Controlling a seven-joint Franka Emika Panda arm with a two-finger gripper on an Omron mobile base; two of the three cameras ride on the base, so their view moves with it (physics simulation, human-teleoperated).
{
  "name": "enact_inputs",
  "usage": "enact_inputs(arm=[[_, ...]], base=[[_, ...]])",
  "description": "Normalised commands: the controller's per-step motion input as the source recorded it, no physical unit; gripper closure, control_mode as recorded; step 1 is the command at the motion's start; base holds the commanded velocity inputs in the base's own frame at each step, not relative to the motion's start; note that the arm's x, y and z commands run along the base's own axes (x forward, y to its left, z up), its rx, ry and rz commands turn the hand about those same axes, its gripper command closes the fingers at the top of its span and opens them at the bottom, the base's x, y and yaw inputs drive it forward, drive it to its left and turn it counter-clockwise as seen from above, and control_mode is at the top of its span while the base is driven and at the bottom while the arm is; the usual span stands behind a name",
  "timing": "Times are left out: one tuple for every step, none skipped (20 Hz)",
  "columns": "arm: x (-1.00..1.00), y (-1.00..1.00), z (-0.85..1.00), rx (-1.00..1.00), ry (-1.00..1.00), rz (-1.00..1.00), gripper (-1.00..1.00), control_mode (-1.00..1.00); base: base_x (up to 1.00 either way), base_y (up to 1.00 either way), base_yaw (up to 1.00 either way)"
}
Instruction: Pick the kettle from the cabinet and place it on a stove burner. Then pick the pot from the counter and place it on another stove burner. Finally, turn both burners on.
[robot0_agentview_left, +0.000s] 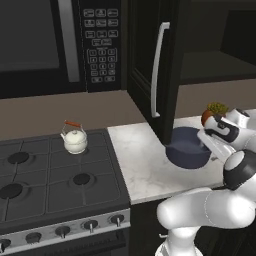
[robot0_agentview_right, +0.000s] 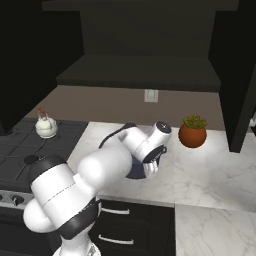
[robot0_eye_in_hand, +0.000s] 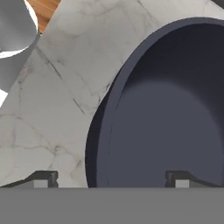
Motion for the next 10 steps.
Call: enact_inputs(arm=[[0.10, 0.00, -0.21, 0.00, 0.08, 0.00, 1.00, -1.00], [0.09, 0.00, -0.17, 0.00, 0.09, 0.00, 1.00, -1.00], [0.08, 0.00, -0.12, 0.00, 0.07, 0.00, 1.00, -1.00], [0.05, 0.00, -0.02, 0.00, 0.05, 0.00, 1.00, -1.00], [0.03, 0.00, -0.01, 0.00, 0.03, 0.00, 1.00, -1.00], [0.00, 0.00, -0.04, 0.00, 0.03, 0.00, 1.00, -1.00], [0.00, 0.00, -0.04, 0.00, 0.02, 0.00, 1.00, -1.00], [0.00, 0.00, -0.04, 0.00, 0.01, 0.00, 1.00, -1.00], [0.00, 0.00, -0.03, 0.00, 0.03, 0.00, 1.00, -1.00], [0.00, 0.00, -0.03, 0.00, 0.02, 0.00, 1.00, -1.00]], base=[[0.00, 0.00, 0.00], [0.00, 0.00, 0.00], [0.00, 0.00, 0.00], [0.00, 0.00, 0.00], [0.00, 0.00, 0.00], [0.00, 0.00, 0.00], [0.00, 0.00, 0.00], [0.00, 0.00, 0.00], [0.00, 0.00, 0.00], [0.00, 0.00, 0.00]])
